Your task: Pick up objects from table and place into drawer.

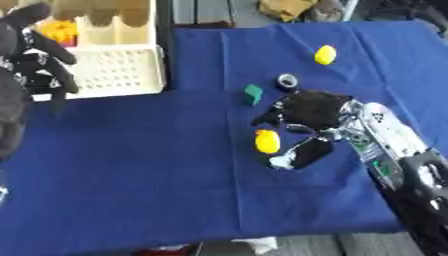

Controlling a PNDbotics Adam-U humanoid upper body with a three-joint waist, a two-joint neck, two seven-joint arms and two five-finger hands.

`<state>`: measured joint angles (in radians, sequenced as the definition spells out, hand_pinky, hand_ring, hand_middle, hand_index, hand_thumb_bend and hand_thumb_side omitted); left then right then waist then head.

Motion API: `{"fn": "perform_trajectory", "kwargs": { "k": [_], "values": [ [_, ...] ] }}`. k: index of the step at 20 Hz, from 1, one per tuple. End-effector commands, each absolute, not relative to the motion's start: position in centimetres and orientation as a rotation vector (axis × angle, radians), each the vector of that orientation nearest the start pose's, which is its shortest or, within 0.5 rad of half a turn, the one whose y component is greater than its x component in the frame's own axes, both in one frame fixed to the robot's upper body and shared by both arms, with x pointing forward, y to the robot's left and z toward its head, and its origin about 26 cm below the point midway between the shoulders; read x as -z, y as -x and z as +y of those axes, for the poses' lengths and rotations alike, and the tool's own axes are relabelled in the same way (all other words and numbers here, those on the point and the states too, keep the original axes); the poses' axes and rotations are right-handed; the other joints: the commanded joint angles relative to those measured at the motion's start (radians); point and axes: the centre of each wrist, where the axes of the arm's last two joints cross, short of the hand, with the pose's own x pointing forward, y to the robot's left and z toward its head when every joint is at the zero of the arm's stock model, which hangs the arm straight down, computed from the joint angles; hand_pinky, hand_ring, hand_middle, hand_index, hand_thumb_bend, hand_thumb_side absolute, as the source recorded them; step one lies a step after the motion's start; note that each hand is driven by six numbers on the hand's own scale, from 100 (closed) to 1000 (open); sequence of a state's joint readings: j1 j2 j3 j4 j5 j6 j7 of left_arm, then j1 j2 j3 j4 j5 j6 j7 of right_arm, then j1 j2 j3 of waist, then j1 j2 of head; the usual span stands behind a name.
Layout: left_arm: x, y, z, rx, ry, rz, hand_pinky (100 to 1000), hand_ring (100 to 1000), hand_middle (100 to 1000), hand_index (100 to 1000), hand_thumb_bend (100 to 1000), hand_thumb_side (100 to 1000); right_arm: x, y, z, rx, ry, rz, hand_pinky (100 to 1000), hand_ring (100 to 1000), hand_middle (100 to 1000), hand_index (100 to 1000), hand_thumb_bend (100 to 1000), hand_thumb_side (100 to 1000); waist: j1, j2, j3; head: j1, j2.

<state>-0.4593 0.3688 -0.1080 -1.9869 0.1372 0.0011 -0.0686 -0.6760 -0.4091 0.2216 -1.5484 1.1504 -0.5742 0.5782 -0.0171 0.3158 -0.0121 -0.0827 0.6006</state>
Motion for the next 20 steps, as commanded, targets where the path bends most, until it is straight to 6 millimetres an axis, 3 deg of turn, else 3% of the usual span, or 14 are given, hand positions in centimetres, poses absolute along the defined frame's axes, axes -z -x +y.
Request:
{"fn": "perform_trajectory", "kwargs": {
  "k": [1, 20],
  "values": [
    [-24.4, -30.8, 22.2, 0.574, 0.108, -2.381, 156, 409, 518, 895, 100, 911, -22.4, -39.0, -22.0, 2.809, -0.959, 1.157, 309, 576, 513, 897, 393, 1000, 0.003, -0.014, 0.0, 0.008, -0.022],
    [-24.3, -30.8, 22.0, 0.589, 0.086, -2.379, 156, 410, 521, 895, 100, 912, -21.1, -39.5, -22.8, 2.868, -0.961, 1.201, 278, 552, 479, 900, 350, 1000, 0.007, 0.002, -0.008, 0.012, -0.023]
  ]
}}
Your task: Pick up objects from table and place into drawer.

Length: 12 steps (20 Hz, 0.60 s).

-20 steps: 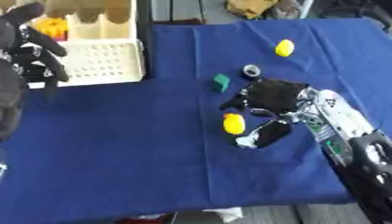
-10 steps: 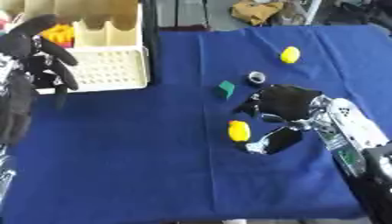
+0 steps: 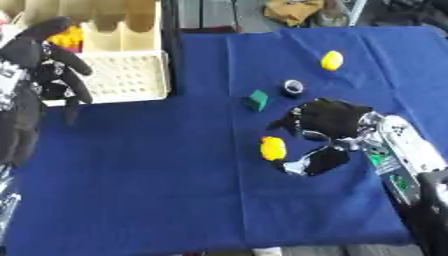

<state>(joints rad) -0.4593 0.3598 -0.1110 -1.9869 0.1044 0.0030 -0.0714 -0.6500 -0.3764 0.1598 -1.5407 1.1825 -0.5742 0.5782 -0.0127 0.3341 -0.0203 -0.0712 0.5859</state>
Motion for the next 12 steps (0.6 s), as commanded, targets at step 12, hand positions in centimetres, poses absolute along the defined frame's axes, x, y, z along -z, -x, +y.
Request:
{"fn": "perform_trajectory", "kwargs": {
  "k": [12],
  "values": [
    [-24.23, -30.81, 21.65, 0.6, 0.075, -2.381, 157, 411, 524, 896, 100, 919, -21.27, -39.56, -22.87, 2.883, -1.029, 1.197, 270, 541, 466, 873, 181, 1000, 0.002, 0.002, 0.01, 0.003, -0.026]
  ]
}}
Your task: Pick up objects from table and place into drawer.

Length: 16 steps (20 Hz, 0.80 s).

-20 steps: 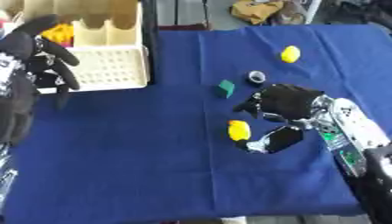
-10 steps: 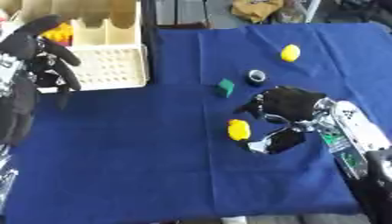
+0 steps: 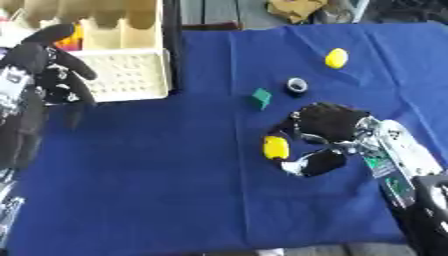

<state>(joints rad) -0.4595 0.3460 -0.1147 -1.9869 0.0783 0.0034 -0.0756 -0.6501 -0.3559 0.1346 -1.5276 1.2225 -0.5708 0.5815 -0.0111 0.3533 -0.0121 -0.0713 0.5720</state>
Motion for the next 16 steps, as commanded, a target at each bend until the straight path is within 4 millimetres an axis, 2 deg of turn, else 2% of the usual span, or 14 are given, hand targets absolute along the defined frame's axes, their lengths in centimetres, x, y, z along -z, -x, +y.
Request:
{"fn": "perform_trajectory", "kwargs": {
  "k": [1, 4, 11, 14, 16],
  "values": [
    [-24.2, -30.8, 21.6, 0.601, 0.074, -2.381, 157, 411, 524, 896, 100, 921, -21.3, -39.5, -22.9, 2.885, -1.034, 1.197, 261, 534, 458, 865, 169, 1000, 0.0, -0.016, 0.002, 0.003, -0.013],
    [-24.2, -30.8, 21.6, 0.602, 0.072, -2.38, 157, 412, 524, 895, 100, 922, -21.3, -39.5, -22.8, 2.888, -1.046, 1.207, 248, 526, 447, 851, 135, 1000, 0.001, -0.014, 0.002, 0.004, -0.015],
    [-24.2, -30.8, 21.5, 0.603, 0.073, -2.38, 156, 411, 524, 895, 100, 921, -20.5, -39.9, -23.1, 2.927, -1.025, 1.142, 269, 534, 455, 902, 342, 1000, 0.003, -0.01, 0.004, 0.002, -0.016],
    [-24.2, -30.8, 21.5, 0.602, 0.076, -2.382, 156, 411, 524, 895, 100, 921, -20.0, -40.3, -23.2, 2.952, -1.017, 1.102, 279, 539, 459, 908, 375, 1000, 0.003, -0.009, 0.007, 0.0, -0.016],
    [-24.2, -30.8, 21.4, 0.604, 0.077, -2.381, 156, 412, 524, 895, 100, 919, -19.7, -40.4, -23.2, 2.968, -1.017, 1.079, 278, 538, 455, 880, 362, 1000, 0.003, -0.008, 0.009, 0.001, -0.018]
  ]
}}
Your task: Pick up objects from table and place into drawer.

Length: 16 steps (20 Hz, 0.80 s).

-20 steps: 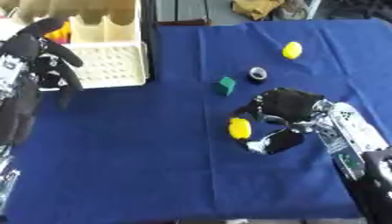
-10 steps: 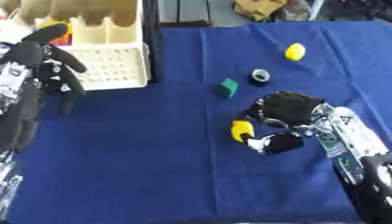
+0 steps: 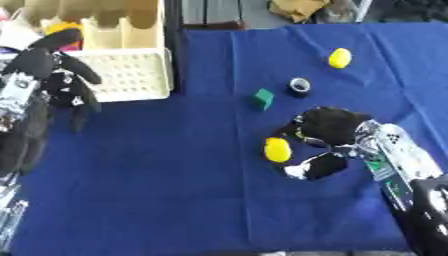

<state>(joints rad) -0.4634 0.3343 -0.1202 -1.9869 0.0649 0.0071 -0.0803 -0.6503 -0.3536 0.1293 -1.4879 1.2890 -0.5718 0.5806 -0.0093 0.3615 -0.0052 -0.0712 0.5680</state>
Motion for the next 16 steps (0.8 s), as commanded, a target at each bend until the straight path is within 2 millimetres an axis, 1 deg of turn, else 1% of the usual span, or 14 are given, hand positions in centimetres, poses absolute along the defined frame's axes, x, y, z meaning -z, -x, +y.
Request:
{"fn": "perform_trajectory", "kwargs": {
  "k": [1, 4, 6, 7, 9, 11, 12, 13, 14, 15, 16],
  "values": [
    [-24.25, -30.81, 21.42, 0.605, 0.077, -2.382, 156, 412, 524, 895, 100, 919, -19.63, -40.47, -23.17, 2.972, -1.019, 1.073, 277, 537, 455, 872, 355, 1000, 0.001, -0.016, 0.003, 0.001, -0.015],
    [-24.24, -30.81, 21.36, 0.609, 0.077, -2.38, 155, 412, 524, 895, 100, 922, -19.76, -40.45, -23.07, 2.969, -1.034, 1.089, 260, 526, 439, 829, 273, 1000, 0.001, -0.014, 0.004, 0.002, -0.015],
    [-24.23, -30.81, 21.32, 0.611, 0.077, -2.378, 156, 413, 525, 894, 100, 924, -19.91, -40.36, -22.97, 2.959, -1.047, 1.114, 255, 523, 433, 808, 250, 1000, 0.0, -0.013, 0.004, 0.002, -0.016],
    [-24.24, -30.81, 21.31, 0.613, 0.076, -2.377, 156, 413, 525, 894, 100, 924, -19.99, -40.3, -22.92, 2.952, -1.052, 1.127, 246, 518, 426, 793, 198, 1000, 0.0, -0.012, 0.004, 0.003, -0.015],
    [-24.26, -30.81, 21.3, 0.616, 0.076, -2.377, 156, 413, 525, 894, 100, 924, -20.19, -40.17, -22.83, 2.935, -1.064, 1.156, 240, 515, 420, 781, 169, 1000, -0.001, -0.012, 0.005, 0.004, -0.013],
    [-24.27, -30.81, 21.3, 0.618, 0.076, -2.377, 156, 414, 526, 895, 100, 925, -20.34, -40.09, -22.78, 2.923, -1.07, 1.172, 236, 513, 418, 768, 172, 1000, -0.001, -0.012, 0.004, 0.005, -0.014],
    [-24.27, -30.81, 21.29, 0.619, 0.077, -2.376, 156, 414, 526, 895, 100, 926, -20.36, -40.07, -22.77, 2.921, -1.07, 1.174, 234, 512, 416, 766, 190, 976, -0.001, -0.012, 0.004, 0.004, -0.014],
    [-24.27, -30.81, 21.29, 0.619, 0.077, -2.376, 156, 414, 526, 895, 100, 926, -20.36, -40.07, -22.76, 2.921, -1.07, 1.172, 234, 512, 415, 764, 191, 972, -0.002, -0.012, 0.004, 0.004, -0.015],
    [-24.25, -30.81, 21.29, 0.619, 0.077, -2.375, 156, 414, 526, 895, 100, 926, -20.32, -40.09, -22.78, 2.924, -1.069, 1.168, 228, 509, 411, 757, 214, 922, -0.001, -0.012, 0.005, 0.004, -0.015],
    [-24.24, -30.81, 21.3, 0.619, 0.076, -2.374, 156, 414, 526, 895, 100, 926, -20.28, -40.12, -22.81, 2.928, -1.069, 1.163, 227, 508, 411, 757, 223, 909, -0.001, -0.012, 0.005, 0.003, -0.016],
    [-24.23, -30.81, 21.31, 0.618, 0.075, -2.374, 156, 415, 526, 896, 100, 925, -20.23, -40.14, -22.83, 2.931, -1.069, 1.158, 223, 505, 409, 752, 254, 874, -0.001, -0.012, 0.005, 0.003, -0.015]
  ]
}}
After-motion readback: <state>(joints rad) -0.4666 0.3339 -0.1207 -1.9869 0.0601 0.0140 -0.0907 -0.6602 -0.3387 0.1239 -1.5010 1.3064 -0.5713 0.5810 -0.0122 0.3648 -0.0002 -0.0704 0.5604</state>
